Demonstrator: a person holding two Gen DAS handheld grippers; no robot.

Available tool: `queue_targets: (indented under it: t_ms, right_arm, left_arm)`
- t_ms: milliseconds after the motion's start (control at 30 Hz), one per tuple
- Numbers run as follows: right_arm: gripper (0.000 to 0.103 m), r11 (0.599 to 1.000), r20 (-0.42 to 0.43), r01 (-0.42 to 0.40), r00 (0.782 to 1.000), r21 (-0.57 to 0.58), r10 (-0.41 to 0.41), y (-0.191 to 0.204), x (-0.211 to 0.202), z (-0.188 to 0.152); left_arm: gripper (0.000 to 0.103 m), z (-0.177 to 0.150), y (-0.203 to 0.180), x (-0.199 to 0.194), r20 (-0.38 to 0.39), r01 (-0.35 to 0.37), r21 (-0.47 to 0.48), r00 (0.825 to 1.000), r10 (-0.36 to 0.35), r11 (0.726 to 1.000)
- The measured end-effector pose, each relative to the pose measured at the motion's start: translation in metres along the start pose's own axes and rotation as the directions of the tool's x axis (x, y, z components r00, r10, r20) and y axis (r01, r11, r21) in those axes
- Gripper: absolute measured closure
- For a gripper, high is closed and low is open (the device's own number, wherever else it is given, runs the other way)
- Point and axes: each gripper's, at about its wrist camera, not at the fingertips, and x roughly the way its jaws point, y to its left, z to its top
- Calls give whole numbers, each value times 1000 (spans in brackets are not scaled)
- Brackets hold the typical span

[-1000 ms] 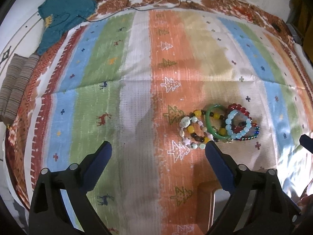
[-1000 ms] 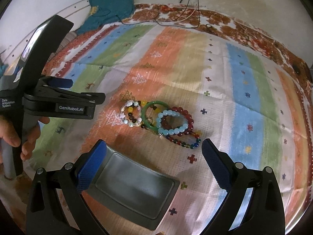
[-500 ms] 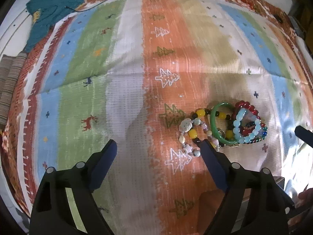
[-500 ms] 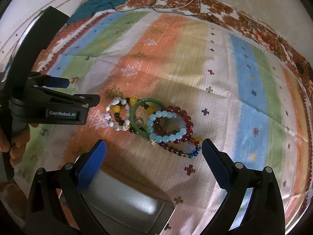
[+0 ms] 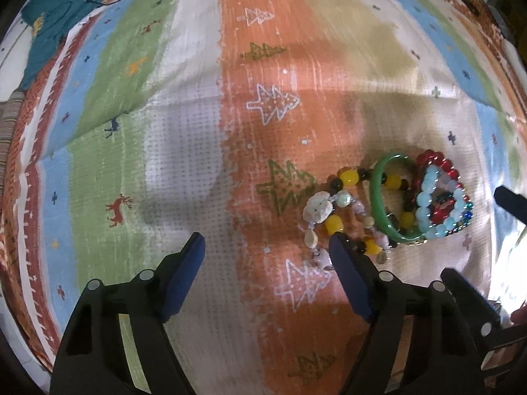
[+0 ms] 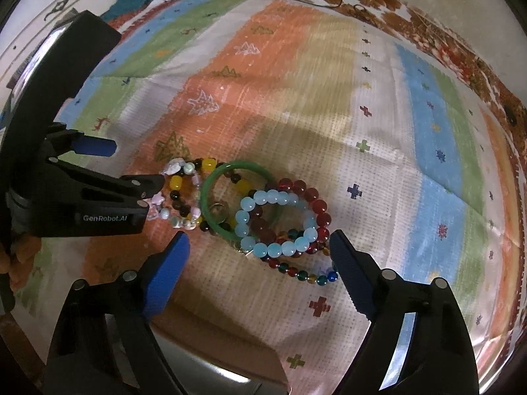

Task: Organize jewelry
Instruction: 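Lower both open tools over the tangled bracelet pile, then grasp the light blue bead bracelet with right tool while left grasps white bead bracelet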

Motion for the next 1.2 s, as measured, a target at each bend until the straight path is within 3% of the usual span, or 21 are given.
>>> queue_targets:
  t_ms: [567,767,867,933,1033,1200]
  right_arm:
    - [47,999,-67,-1,998,-36,-2,11,36,16]
    - [68,999,-98,13,995,-36,-17,10,46,19]
    - [73,999,-99,13,995,-30,-15,9,47,19]
    - [82,1000,-97,13,995,-23,-15,8,46,20]
    - [86,1000,-96,9,995,-24,-11,8,46,21]
    - [89,1000,-88,-3,996,-10,2,6,40,21]
  left_arm:
    - [43,17,-12,27,-35,-36,40,999,37,999]
    - [53,19,-13,31,-31,-34,38,999,35,999]
    - [59,20,-15,27,-30,-37,44,999,38,998]
    - [69,22,-15,25,-27,-41,40,999,42,998]
    - [82,20,-10,22,-25,-48,24,998,49,999]
    - [93,24,-5,20,-17,-34,14,999,35,999]
